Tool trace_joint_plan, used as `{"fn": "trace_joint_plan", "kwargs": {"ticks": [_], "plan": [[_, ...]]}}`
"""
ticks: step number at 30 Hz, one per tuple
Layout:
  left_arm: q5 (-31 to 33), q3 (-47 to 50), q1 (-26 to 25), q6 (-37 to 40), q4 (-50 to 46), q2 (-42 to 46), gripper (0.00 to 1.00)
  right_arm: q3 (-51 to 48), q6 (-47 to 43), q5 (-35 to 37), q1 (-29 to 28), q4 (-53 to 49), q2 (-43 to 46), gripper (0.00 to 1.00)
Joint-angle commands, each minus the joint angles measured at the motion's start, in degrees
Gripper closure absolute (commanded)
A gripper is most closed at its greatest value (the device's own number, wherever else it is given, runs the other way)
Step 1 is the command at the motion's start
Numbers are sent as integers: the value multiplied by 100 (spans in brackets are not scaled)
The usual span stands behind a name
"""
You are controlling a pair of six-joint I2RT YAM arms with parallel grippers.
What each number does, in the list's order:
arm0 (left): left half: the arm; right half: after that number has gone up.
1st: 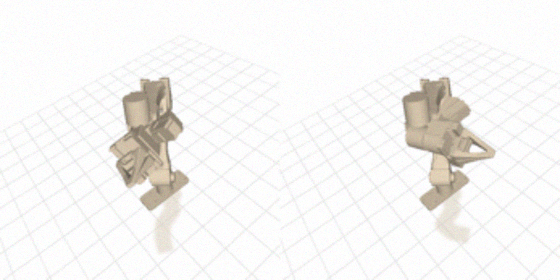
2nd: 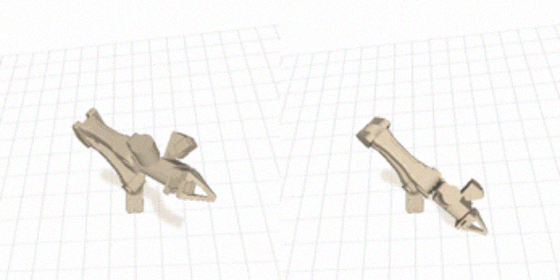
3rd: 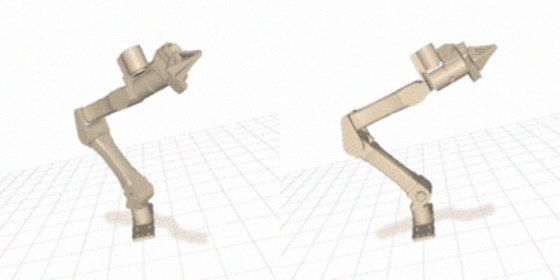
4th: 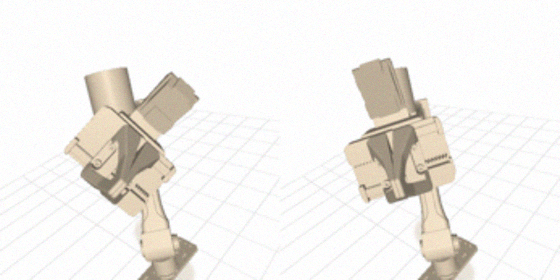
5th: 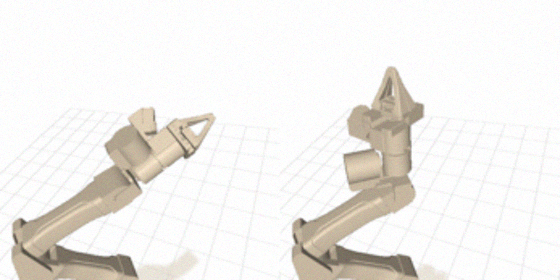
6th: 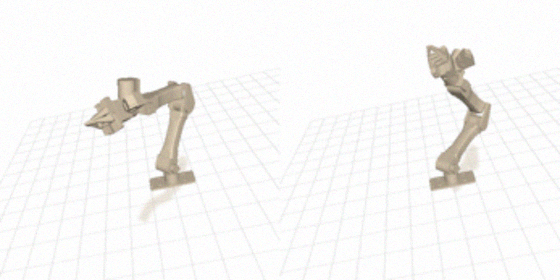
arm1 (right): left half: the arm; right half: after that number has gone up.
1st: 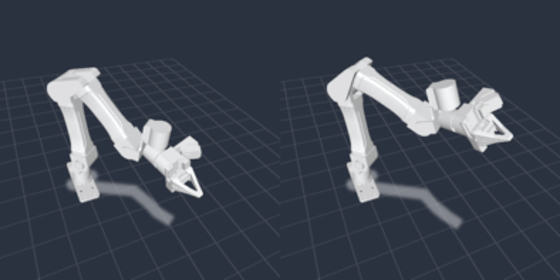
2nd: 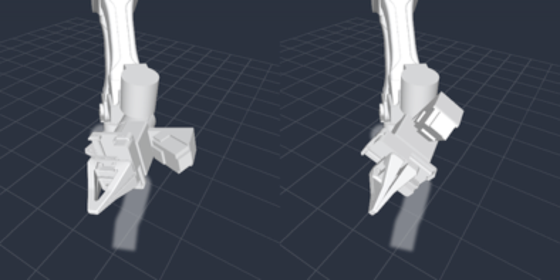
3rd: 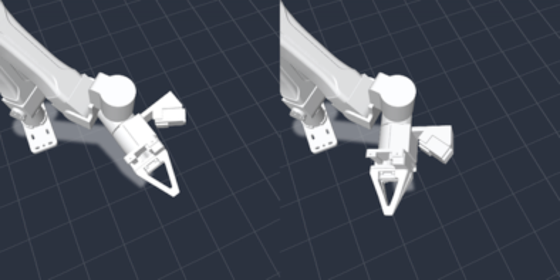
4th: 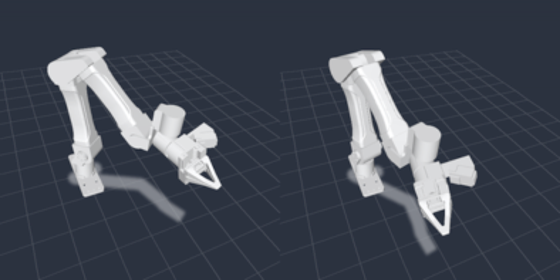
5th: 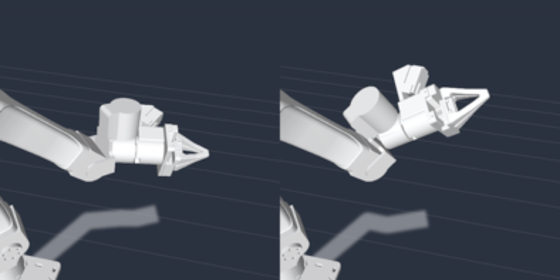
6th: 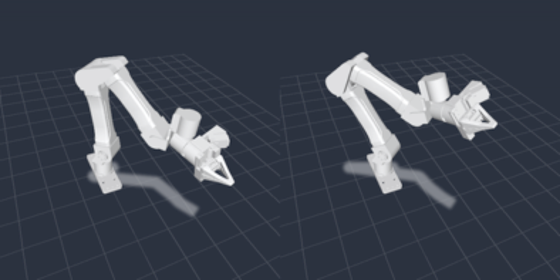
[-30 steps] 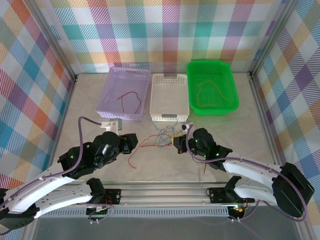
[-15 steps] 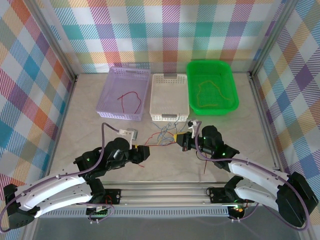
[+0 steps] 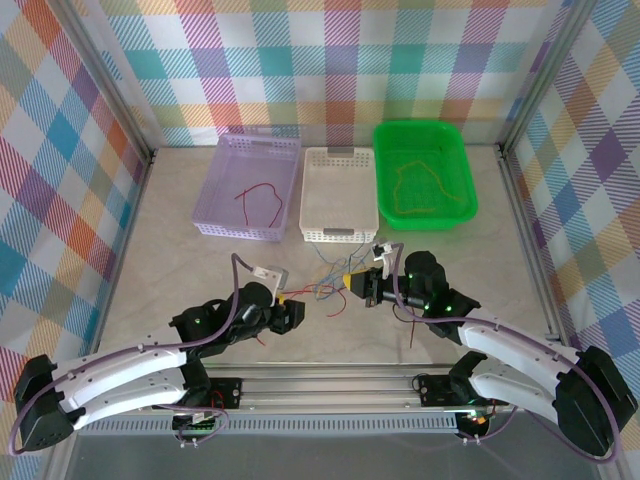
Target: Untangle the cables
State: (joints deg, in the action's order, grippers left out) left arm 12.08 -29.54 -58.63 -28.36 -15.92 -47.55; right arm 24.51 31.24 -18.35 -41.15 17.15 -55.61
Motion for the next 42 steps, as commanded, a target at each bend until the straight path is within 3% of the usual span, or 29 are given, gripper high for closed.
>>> {"fn": "trace_joint_plan", "kwargs": {"ticks": [1, 9, 13, 20, 26, 31, 37, 42], "plan": [[327, 121, 23, 285, 477, -93, 41, 199, 67, -335, 37, 221, 121, 100], [339, 224, 130, 362, 519, -383, 41, 269, -133, -120, 34, -448, 25, 100], [285, 374, 141, 330, 693, -607, 40, 119, -101, -228, 37, -413, 50, 86], [208, 485, 165, 339, 1097, -1247, 38, 101, -198, 6, 39, -652, 352, 89], [288, 460, 218, 371, 1089, -1584, 38, 165, -208, 57, 36, -1199, 417, 65], [364, 512, 262, 296, 1000, -1301, 38, 9, -124, -39, 36, -1720, -58, 61], [376, 590, 378, 234, 976, -1151, 38, -674, 358, -349, -161, -785, -606, 60], [316, 563, 393, 173, 944, -1029, 38, -579, 506, -104, -328, -496, -1122, 60]]}}
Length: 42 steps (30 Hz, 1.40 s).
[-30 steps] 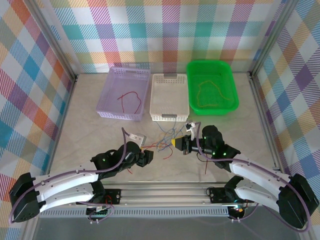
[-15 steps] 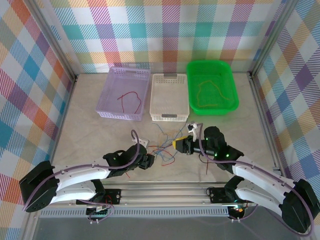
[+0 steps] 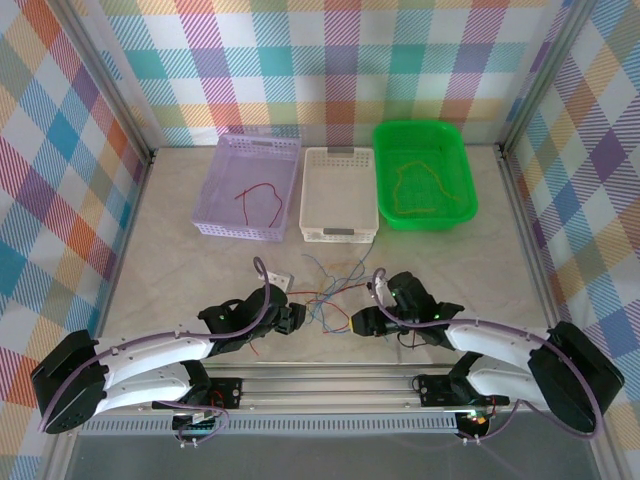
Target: Untangle the cables
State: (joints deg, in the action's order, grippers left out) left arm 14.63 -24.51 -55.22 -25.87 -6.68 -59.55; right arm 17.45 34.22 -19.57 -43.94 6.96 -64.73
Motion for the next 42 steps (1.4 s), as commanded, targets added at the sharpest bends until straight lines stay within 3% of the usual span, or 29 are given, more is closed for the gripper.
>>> {"fn": "trace_joint_plan", "kwargs": {"ticks": [1, 8, 14, 16, 20, 23, 30, 33, 39, 42], "plan": [[50, 60, 55, -102, 1, 227, 38, 196, 210, 36, -53, 519, -357, 60], [70, 202, 64, -328, -165, 877, 39, 621, 367, 99, -62, 887, -1537, 61], [92, 383, 64, -445, -312, 1181, 39, 676, 779, -343, -84, 2020, -2366, 65], [86, 429, 64, -477, -334, 1267, 39, 688, 875, -339, -99, 2241, -2479, 72], [77, 456, 64, -516, -393, 1442, 39, 770, 831, -198, -114, 2106, -2376, 100], [53, 431, 64, -525, -443, 1481, 40, 814, 625, 298, -114, 1434, -1780, 100], [-134, 335, 64, -603, -340, 1414, 40, 1366, -304, 2201, -115, -1278, 869, 100], [-173, 219, 62, -599, -317, 1342, 40, 1862, -770, 2612, -115, -2219, 1432, 100], [-358, -87, 64, -590, -231, 1063, 40, 2800, -1315, 2809, -114, -3368, 1577, 100], [-401, -222, 63, -606, -252, 952, 41, 3247, -1459, 2489, -114, -3713, 1666, 100]]}}
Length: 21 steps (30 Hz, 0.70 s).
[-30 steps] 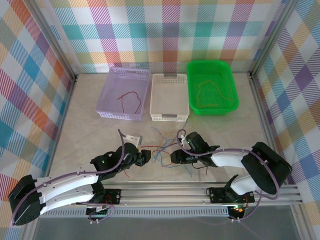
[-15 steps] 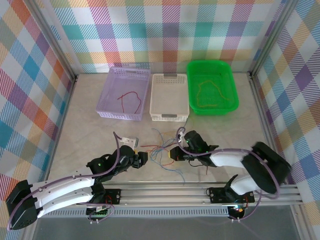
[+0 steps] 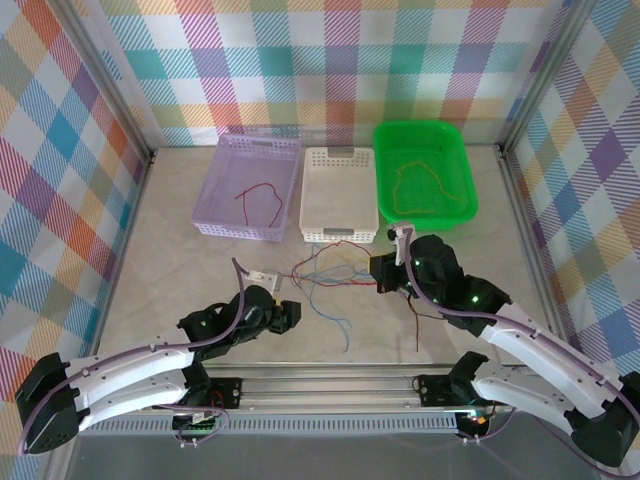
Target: Untangle the cables
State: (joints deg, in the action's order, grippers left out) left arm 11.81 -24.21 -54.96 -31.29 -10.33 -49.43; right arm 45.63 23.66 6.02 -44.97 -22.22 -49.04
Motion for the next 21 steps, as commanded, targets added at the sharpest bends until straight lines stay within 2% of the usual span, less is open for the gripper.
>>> {"fn": "trace_joint_plan", "kwargs": {"ticks": [1, 9, 13, 18, 21], "plan": [[-133, -278, 35, -69, 108, -66, 41, 579, -399, -150, -12, -912, 113, 100], [61, -385, 38, -186, -112, 252, 39, 1938, -523, -1226, -12, -1971, 121, 100], [216, -366, 34, -240, -265, 482, 39, 2582, -705, -790, -12, -2859, -138, 100], [420, -431, 38, -324, -452, 682, 38, 2961, -929, 470, -12, -3692, -315, 100], [398, -580, 38, -384, -426, 677, 38, 2882, -1023, 259, -12, -3528, -219, 100]]}}
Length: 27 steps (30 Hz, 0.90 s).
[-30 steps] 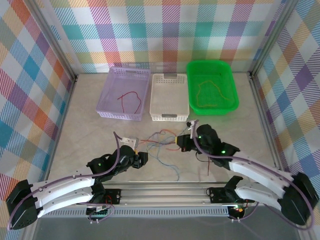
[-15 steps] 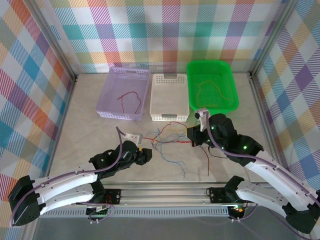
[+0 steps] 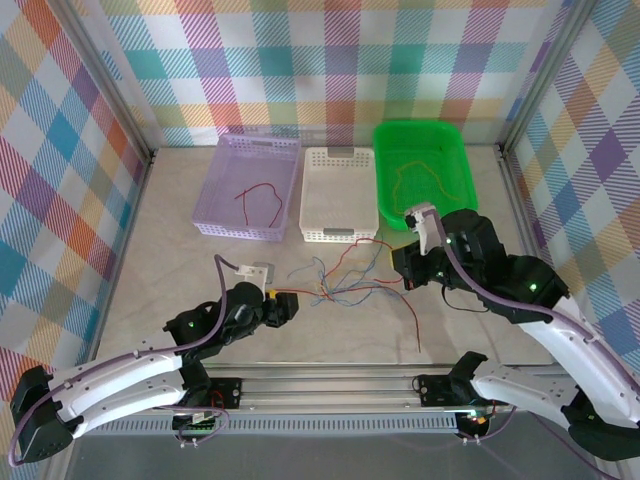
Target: Untangle the cables
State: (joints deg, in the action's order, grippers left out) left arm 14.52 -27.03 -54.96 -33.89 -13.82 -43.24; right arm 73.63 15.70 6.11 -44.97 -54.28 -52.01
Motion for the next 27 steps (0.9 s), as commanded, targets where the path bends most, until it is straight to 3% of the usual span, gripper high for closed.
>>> {"fn": "trace_joint_plan", "kwargs": {"ticks": [1, 6, 12, 18, 27], "plan": [[101, -376, 36, -128, -61, 17, 37, 14, -255, 53, -16, -199, 162, 100], [-343, -916, 37, -151, 205, -255, 34, -245, -287, -1003, -12, 354, 304, 100], [-1541, -1507, 38, -26, 1115, -691, 29, -707, -183, -2236, -12, 1006, 233, 100], [-2583, -1874, 29, 117, 1392, -1252, 28, -850, -131, -2562, -12, 1259, 137, 100], [-2885, -1676, 29, 119, 1530, -1206, 28, -907, -105, -2915, -12, 1500, 75, 100]]}}
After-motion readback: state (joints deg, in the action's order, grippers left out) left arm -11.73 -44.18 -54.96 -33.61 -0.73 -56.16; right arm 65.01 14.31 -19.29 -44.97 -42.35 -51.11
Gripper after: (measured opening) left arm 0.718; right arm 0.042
